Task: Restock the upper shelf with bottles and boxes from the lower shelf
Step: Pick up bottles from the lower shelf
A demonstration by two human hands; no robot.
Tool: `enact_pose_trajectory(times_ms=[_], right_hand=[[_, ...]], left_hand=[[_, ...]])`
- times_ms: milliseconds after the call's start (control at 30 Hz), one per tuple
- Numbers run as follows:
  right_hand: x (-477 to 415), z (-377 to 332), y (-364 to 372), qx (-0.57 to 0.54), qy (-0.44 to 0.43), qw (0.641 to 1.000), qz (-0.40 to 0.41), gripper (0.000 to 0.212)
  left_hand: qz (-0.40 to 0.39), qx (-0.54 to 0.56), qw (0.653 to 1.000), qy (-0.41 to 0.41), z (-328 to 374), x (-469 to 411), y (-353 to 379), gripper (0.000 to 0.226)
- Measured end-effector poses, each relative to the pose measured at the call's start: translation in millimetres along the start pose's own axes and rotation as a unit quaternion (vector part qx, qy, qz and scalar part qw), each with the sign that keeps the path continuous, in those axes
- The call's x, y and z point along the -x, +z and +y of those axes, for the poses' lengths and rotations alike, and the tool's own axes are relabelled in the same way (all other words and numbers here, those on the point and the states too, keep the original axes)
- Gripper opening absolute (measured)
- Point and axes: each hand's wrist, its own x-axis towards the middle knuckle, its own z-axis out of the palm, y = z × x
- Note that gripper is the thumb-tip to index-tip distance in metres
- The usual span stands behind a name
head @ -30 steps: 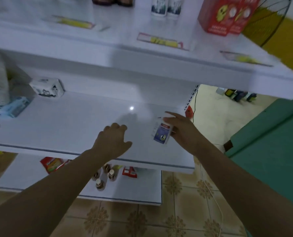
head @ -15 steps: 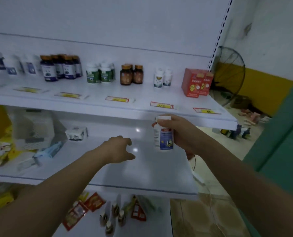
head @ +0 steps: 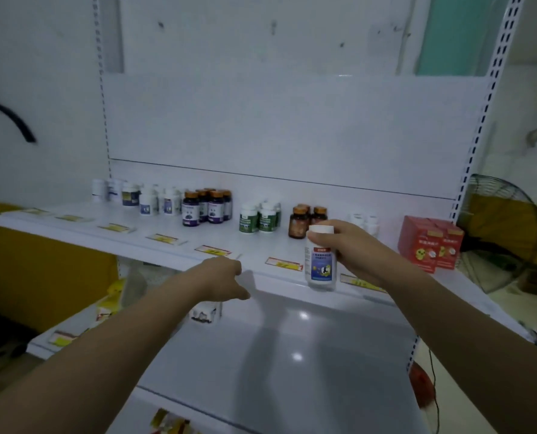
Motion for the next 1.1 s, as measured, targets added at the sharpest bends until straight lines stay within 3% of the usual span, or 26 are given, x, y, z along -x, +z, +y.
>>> enact_pose_trajectory(times_ms=[133, 267, 433, 600, 733, 900, 1100], right_hand=[[-24.7, -4.0, 12.1, 0.001, -0.009, 1.000, -0.014, 0.021], [-51.5, -5.4, 21.8, 0.010, -0.018, 0.999, -0.047, 0.004], [-97.4, -21.7, 60.5, 0.015, -0.042, 0.995, -0.089, 0.014], [-145.9, -42.5, 142.0, 0.001, -0.062, 0.990, -0.126, 0.026], [-177.3, -52.7, 221.5, 0.001, -0.066, 0.985, -0.161, 0.015], [-210.3, -69.9, 317.5, -0.003, -0.065, 0.987, -0.145, 0.033], [-251.6, -92.6, 395.8, -0.014, -0.056, 0.993, -0.106, 0.022]], left_hand=[[0.022, -0.002, 1.000, -0.019, -13.4, -2.6, -16.4, 0.058], [0.030, 0.003, 0.998, -0.047, -25.3, -9.6, -28.3, 0.059], [0.040, 0.015, 0.995, -0.095, -64.6, -7.5, -40.4, 0.057], [0.068, 0.017, 0.985, -0.158, -144.5, 9.8, -53.1, 0.058], [0.106, 0.031, 0.978, -0.178, -215.9, 20.6, -63.7, 0.057], [0.121, 0.027, 0.977, -0.174, -305.8, 20.2, -87.2, 0.055], [0.126, 0.021, 0.979, -0.158, -406.9, -6.7, -120.7, 0.056]])
